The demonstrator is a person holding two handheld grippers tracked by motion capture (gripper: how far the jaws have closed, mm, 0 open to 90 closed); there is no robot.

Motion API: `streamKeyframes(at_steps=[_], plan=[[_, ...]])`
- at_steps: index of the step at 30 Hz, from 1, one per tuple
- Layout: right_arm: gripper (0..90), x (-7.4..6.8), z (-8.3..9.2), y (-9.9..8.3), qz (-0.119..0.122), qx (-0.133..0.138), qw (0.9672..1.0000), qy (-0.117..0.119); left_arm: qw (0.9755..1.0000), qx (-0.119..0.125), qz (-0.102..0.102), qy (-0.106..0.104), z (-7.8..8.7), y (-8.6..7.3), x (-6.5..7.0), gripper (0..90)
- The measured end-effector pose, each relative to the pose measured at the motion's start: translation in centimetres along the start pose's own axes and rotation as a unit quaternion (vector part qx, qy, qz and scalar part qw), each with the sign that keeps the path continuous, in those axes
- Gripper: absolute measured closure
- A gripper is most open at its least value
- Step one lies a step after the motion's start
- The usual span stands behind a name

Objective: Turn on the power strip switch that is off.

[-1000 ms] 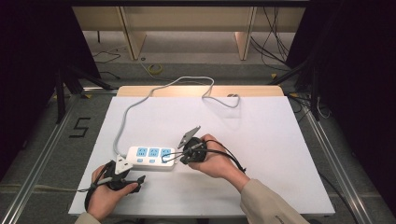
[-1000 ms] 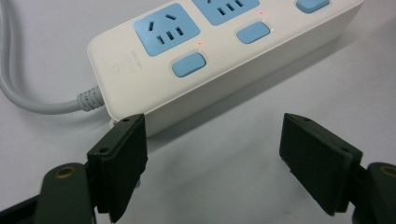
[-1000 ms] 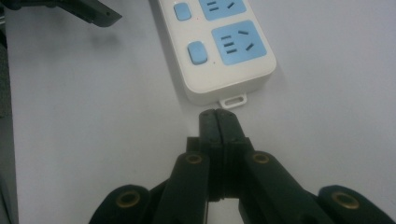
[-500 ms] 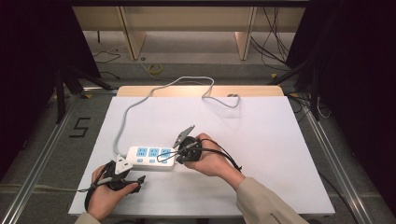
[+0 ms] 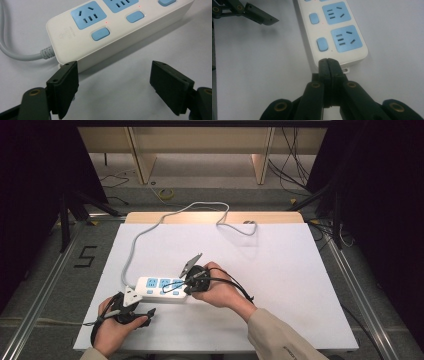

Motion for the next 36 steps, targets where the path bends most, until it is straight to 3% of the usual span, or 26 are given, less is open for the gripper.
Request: streamKeyframes(at_steps=[36], plan=[[90.0, -0.1, -2.2, 1.0, -0.006, -0.005, 0.9999, 0.007, 1.0, 0.0, 0.001, 0.0, 0.0, 0.0, 0.0, 22.9]])
Point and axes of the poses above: each handheld gripper's, and its own axes: z roughly backward along the jaws, y roughly out of its top, x roughly to its right, the point moved 3 cm from there along -z, roughly forward along the jaws, and after that the axes turned 13 degrees about x, right-handed, at the moved point
